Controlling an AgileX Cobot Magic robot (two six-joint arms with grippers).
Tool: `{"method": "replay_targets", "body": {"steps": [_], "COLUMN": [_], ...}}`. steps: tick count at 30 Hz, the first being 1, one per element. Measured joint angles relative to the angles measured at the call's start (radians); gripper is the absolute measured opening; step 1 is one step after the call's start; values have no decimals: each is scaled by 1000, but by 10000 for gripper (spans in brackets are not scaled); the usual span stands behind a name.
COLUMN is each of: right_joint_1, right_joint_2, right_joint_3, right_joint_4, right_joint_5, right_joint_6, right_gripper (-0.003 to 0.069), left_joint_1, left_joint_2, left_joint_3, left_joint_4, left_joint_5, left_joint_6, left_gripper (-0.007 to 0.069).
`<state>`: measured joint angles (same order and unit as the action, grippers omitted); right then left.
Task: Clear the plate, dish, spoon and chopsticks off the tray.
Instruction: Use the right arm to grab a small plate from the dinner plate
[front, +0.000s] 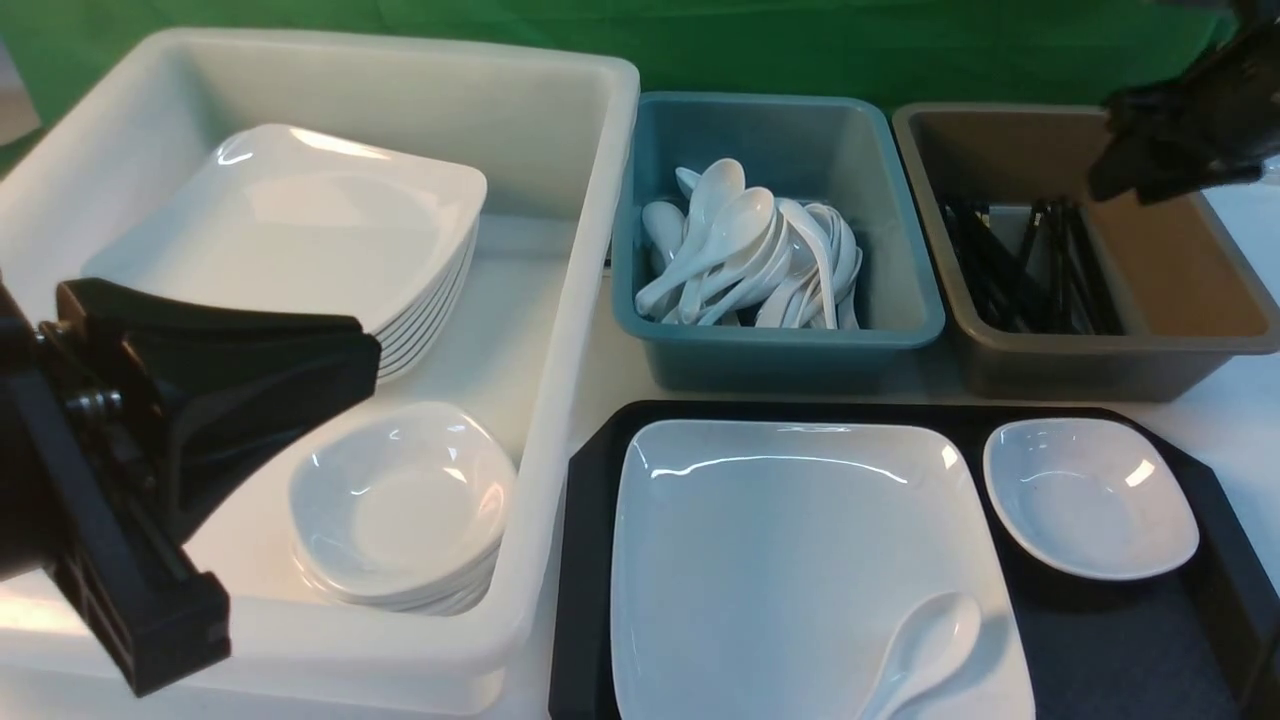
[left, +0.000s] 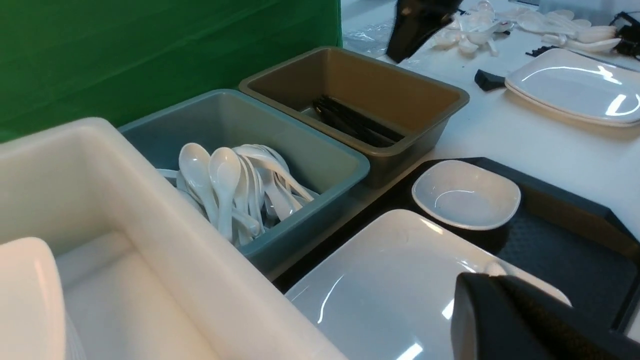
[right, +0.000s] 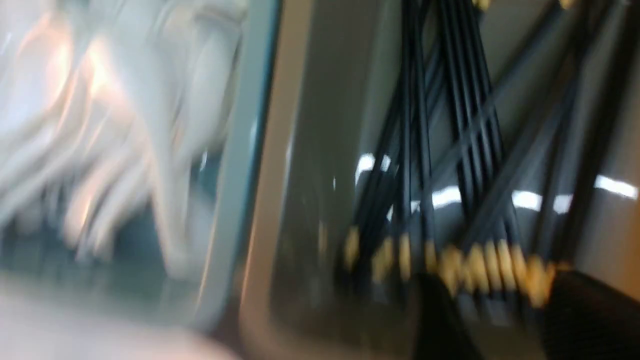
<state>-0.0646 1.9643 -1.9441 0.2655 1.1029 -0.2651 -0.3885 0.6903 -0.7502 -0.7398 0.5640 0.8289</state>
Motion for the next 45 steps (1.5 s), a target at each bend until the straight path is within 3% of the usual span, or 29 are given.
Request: {"method": "replay_targets", "body": {"steps": [2, 9, 15, 18, 31, 36, 45], "right_joint_1": [22, 269, 353, 357, 357, 357, 358], "right_joint_2": [-48, -373, -483, -472, -300, -262, -225], "right_joint_3": [38, 581, 935, 1007, 1030, 1030, 1028], "right_joint_4": [-33, -293, -414, -425, -437, -448, -451], "right_joint_5": [22, -11, -260, -374, -548, -646, -672], "right_joint_6": [8, -24, -45, -45, -46, -85, -123], "right_gripper": [313, 319, 498, 530, 496, 420, 332], "left_joint_1": [0, 0, 0, 0, 0, 0, 0], "left_joint_2": [0, 0, 0, 0, 0, 0, 0], "left_joint_3": [0, 0, 0, 0, 0, 0, 0], "left_joint_4": [1, 11, 15, 9, 1, 1, 1], "left_joint_5": [0, 3, 3, 3, 3, 3, 3], "left_joint_6": [11, 64, 78, 80, 81, 82, 85], "left_gripper": [20, 20, 20, 20, 20, 20, 20]}}
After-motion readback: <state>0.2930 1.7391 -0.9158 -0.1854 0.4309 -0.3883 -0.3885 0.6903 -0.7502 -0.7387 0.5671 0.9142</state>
